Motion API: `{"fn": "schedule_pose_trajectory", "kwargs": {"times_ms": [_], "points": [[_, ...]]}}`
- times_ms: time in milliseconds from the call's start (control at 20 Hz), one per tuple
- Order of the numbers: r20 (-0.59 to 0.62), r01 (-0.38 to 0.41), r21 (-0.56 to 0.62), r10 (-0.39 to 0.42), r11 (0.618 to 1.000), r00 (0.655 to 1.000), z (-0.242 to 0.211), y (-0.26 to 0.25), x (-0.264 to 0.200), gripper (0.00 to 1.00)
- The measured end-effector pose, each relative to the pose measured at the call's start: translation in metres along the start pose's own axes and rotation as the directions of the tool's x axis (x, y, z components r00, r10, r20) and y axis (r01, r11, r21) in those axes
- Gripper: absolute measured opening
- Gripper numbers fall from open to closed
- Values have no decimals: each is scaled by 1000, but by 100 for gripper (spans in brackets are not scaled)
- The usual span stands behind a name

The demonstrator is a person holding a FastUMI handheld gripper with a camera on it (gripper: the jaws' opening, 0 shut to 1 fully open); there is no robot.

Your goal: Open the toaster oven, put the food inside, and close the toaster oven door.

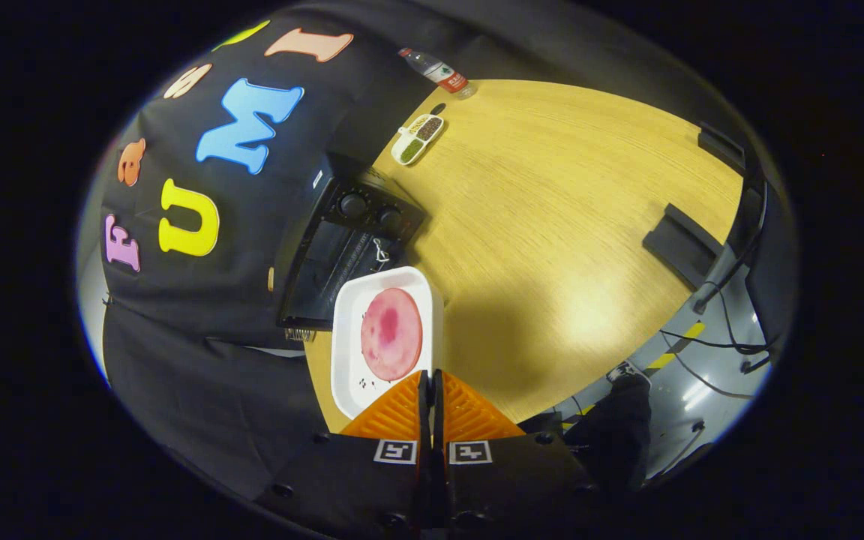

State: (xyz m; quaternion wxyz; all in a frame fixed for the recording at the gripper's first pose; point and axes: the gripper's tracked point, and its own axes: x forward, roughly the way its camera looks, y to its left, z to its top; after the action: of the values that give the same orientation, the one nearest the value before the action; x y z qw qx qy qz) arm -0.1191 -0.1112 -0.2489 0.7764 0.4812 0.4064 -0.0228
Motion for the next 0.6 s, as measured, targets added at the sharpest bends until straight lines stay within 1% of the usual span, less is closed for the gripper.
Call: {"fn": "schedule_pose_trajectory", "kwargs": {"times_ms": [200, 400, 600], "points": [[-39, -57, 21, 58, 998, 998, -10, 40, 34, 2], [-72, -62, -3, 62, 998, 996, -7, 66, 72, 2], [-89, -79, 35, 81, 996, 993, 5, 90, 105, 2]]}}
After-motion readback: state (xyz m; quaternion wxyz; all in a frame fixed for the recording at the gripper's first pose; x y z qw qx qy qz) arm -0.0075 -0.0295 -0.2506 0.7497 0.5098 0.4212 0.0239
